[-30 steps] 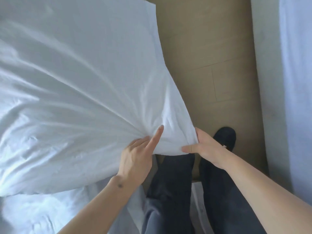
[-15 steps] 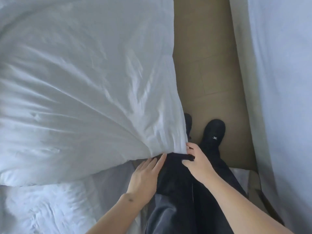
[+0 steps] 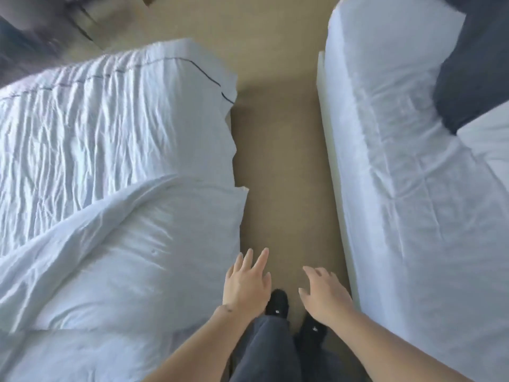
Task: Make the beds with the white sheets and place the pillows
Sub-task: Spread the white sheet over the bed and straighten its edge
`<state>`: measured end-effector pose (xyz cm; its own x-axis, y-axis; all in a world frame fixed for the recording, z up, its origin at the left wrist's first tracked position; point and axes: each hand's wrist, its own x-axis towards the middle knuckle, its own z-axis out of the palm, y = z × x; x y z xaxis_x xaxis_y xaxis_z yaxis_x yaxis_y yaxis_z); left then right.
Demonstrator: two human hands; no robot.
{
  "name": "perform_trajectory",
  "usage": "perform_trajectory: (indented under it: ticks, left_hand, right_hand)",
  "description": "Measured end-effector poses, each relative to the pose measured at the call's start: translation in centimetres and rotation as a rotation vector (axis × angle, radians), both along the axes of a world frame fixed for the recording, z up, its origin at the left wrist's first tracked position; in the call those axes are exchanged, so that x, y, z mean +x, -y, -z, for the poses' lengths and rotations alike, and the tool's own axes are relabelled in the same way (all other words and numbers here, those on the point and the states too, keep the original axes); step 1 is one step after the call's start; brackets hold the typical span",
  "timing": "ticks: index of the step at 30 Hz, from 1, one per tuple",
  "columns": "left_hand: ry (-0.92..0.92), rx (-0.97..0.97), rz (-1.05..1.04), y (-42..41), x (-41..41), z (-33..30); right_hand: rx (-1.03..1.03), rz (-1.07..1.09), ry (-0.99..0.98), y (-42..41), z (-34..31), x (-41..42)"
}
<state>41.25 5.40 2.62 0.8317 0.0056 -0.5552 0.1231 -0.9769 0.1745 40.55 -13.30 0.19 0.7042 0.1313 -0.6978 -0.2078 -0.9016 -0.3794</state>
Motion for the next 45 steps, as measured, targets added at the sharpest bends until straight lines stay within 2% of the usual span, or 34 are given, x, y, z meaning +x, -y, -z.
perform_trajectory:
  ticks: [4,6,9,12,24,30,35,40,45]
  left_hand:
    - [0.166,-0.048,-0.018,2.5,2.9,-8.8]
    - [0.203,-0.039,-0.024,2.4,3.1,-12.2]
    - [0.213,-0.003,-0.013,1.9,4.7,-13.0]
    - [0.233,-0.005,-0.116,0.2,8.6,-13.5]
    - [0.143,-0.060,-0.299,-5.3,30.9,-12.4]
    - [0.223,-0.071,-0.345,-8.5,45.2,-14.7]
    - [0.283,-0.053,-0.377,-11.0,55.5,-15.9]
    - [0.333,-0.025,-0.417,-12.4,67.2,-16.1]
    - [0.304,0.048,-0.472,-14.5,80.9,-15.4]
  right_hand:
    - [0.011,0.084,0.157,-0.3,-9.5,4.4]
    - [0.009,0.019,0.238,-1.6,-13.4,5.5]
    - [-0.049,-0.042,0.308,-2.3,-15.0,7.7]
    - [-0.088,-0.072,0.364,-2.2,-16.5,12.6]
    - [-0.110,-0.045,0.275,-4.5,-18.8,38.4]
    - [-0.038,-0.044,0.335,-7.8,-22.0,53.3]
    - [-0.025,-0.042,0.326,-10.1,-21.4,64.1]
    - [-0.015,-0.147,0.331,-13.1,-20.2,75.5]
    - [-0.020,-0.264,0.347,-15.9,-19.6,89.8]
